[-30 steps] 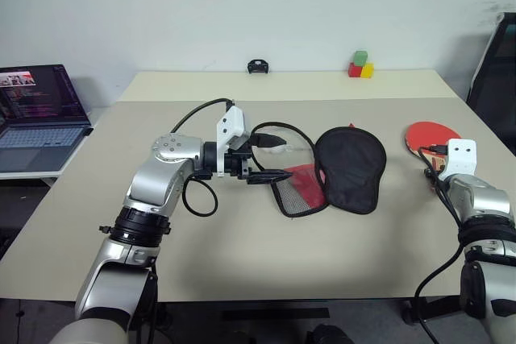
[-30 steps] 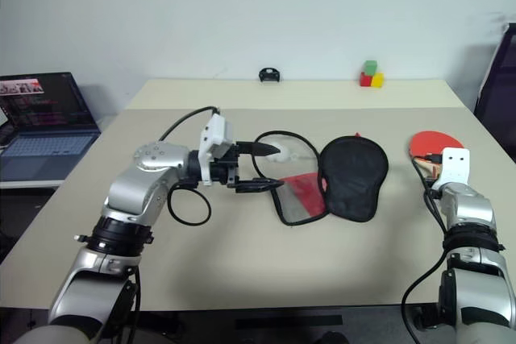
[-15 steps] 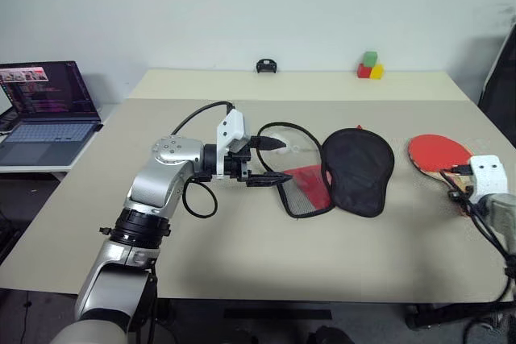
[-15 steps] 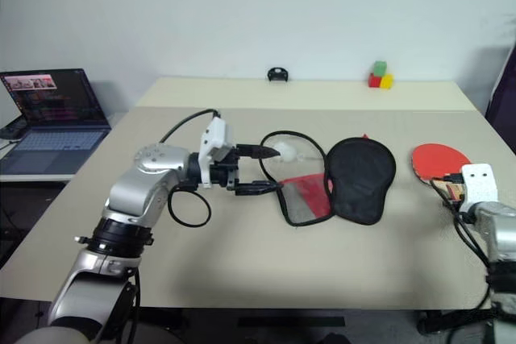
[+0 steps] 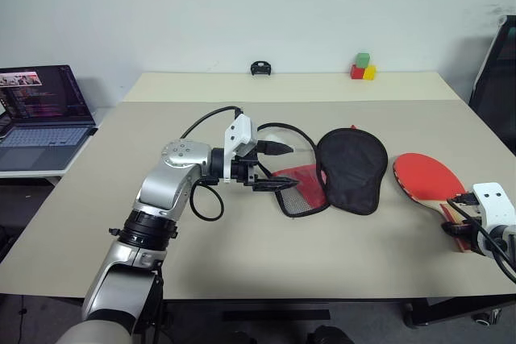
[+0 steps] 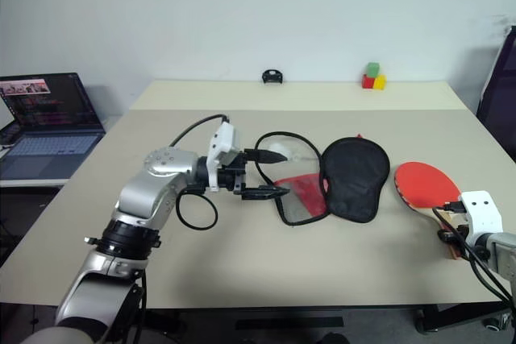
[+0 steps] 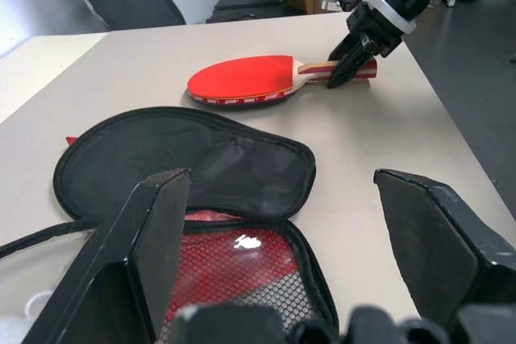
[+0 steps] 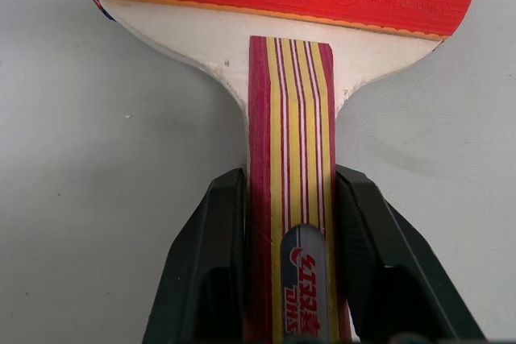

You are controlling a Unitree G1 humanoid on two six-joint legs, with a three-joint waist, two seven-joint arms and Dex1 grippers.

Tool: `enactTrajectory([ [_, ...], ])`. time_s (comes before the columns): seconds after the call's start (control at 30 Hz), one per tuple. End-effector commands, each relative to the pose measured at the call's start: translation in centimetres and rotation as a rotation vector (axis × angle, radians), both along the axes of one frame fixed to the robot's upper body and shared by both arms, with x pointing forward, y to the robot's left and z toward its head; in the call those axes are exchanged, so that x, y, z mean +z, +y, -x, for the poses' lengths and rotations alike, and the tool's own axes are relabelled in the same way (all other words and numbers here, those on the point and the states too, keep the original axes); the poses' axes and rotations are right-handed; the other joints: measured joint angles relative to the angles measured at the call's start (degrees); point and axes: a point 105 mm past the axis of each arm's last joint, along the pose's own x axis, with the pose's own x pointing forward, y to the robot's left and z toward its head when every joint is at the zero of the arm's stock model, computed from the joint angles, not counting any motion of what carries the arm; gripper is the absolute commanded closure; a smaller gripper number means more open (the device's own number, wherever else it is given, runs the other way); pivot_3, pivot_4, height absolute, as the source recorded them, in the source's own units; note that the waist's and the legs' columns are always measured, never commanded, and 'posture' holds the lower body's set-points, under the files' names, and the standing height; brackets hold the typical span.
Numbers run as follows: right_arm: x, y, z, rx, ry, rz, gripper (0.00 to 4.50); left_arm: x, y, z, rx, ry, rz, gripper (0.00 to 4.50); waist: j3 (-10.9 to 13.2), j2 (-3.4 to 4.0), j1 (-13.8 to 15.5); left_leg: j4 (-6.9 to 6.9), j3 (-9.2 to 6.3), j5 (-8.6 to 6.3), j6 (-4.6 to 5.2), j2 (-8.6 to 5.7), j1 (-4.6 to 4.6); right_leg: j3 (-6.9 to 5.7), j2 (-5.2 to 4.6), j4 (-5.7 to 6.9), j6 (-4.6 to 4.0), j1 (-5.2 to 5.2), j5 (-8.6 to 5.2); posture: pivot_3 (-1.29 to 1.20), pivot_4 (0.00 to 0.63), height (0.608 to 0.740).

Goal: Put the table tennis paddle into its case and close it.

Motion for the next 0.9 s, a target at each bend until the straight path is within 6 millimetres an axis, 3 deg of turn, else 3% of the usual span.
enactTrajectory([
  [0.03,-0.2,0.0,-0.1,0.014,0.004,-0.027,2.08,1.1,-0.3,0.1,-0.018,-0.047,0.005,0.51,0.0,-0.02,0.0,-0.01,0.0,0.0,0.0,0.0,0.14,0.0,0.0,-0.06,0.0,0.14,0.0,0.0,0.15,0.74],
  [0.13,-0.3,-0.1,-0.5,0.018,0.003,-0.031,1.2,1.1,-0.1,0.1,-0.013,-0.048,0.004,0.51,0.0,-0.06,0.0,-0.09,-0.01,-0.02,0.02,0.0,0.67,-0.01,0.0,-0.19,0.01,0.65,-0.01,0.0,0.15,0.74],
  [0.47,-0.3,0.6,-2.7,0.059,-0.023,-0.089,1.2,1.2,0.5,-0.1,0.011,-0.051,-0.002,0.51,0.0,-0.12,-0.3,-0.04,0.01,-0.01,0.02,0.01,0.78,0.04,0.01,-0.16,0.07,0.74,0.04,0.0,0.15,0.74],
  [0.77,-1.2,0.0,-2.7,0.08,0.013,-0.055,1.2,1.1,0.7,-0.2,0.021,-0.052,-0.007,0.51,-0.1,-0.33,-0.3,-0.03,0.01,-0.01,0.02,0.01,0.82,0.05,0.01,-0.18,0.12,0.79,0.08,0.0,0.15,0.74],
  [0.9,-2.0,0.1,-2.4,0.072,0.041,-0.053,2.1,0.9,0.8,-0.3,0.03,-0.054,-0.016,0.51,-0.1,-0.41,-0.3,-0.02,0.0,-0.01,0.02,0.02,0.83,0.04,0.01,-0.18,0.13,0.82,0.08,0.0,0.15,0.74],
])
